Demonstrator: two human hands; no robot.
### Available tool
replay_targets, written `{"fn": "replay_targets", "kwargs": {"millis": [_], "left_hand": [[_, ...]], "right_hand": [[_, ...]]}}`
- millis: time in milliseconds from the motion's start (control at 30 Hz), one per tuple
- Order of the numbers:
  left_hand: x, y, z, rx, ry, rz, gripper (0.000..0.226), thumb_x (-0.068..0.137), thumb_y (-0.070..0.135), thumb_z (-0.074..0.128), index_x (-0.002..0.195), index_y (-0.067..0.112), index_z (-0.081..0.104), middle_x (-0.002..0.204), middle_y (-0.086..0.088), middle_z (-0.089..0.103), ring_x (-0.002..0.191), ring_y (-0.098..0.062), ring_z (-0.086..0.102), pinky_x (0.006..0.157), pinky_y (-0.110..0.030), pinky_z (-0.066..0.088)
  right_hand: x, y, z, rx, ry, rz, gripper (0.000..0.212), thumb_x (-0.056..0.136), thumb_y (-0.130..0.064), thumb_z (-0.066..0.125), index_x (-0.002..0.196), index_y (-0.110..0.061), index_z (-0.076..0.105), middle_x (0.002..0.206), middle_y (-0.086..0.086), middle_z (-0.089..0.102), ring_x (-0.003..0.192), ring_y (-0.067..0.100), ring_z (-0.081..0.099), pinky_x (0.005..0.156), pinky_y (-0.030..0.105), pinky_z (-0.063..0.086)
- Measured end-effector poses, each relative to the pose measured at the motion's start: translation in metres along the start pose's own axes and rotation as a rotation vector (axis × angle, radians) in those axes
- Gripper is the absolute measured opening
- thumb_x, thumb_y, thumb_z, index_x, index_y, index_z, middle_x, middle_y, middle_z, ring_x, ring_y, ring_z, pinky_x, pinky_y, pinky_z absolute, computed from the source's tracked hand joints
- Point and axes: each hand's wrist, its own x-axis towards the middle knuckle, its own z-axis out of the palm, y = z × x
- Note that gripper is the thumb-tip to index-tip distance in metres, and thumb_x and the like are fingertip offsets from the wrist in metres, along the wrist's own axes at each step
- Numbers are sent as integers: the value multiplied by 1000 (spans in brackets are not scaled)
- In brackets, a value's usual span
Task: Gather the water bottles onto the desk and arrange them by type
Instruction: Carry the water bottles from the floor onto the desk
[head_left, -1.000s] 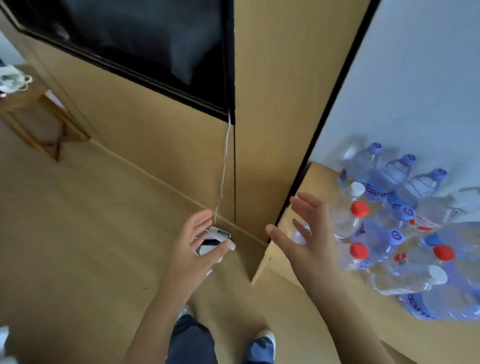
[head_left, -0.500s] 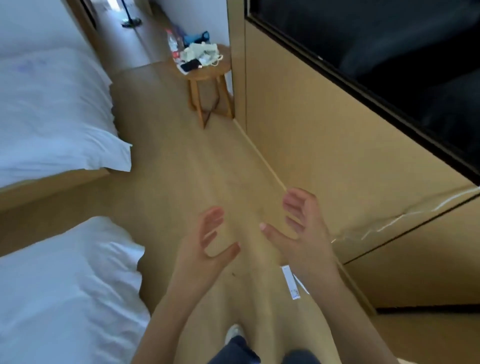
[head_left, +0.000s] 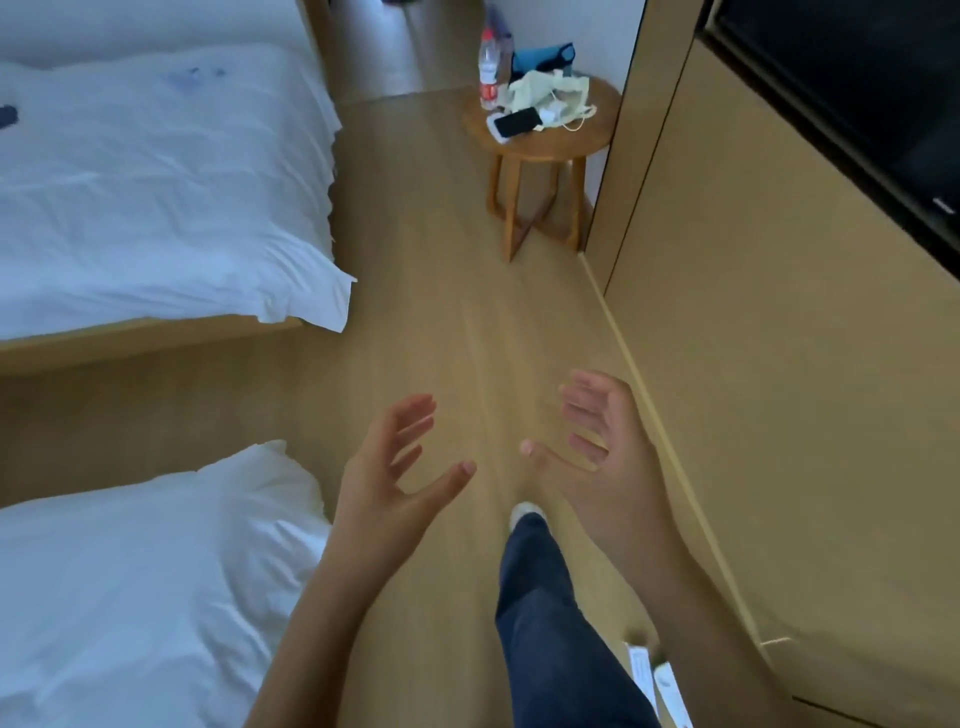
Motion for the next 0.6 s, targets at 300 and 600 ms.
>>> {"fn": "replay_targets", "kwargs": {"millis": [300,600], "left_hand": [[256,36,14,2,58,18,56,74,27,83,123,35,55,125,22,62,119,1,58,98,-17,49],[466,15,-14,-14,185,-32,53,77,18,82,123,25,57,122,15,64,116,1,59,95,-14,49]], "right_hand": [[264,-40,5,-117,-98,-32,67,76,-26,82,129,-41,44,131,-19,54,124,0,51,108,36,45],[488,-54,76,-163,-161,-28,64,77,-24,82,125,-42,44,129,-19,55,122,-1,51,107,34,45]]}}
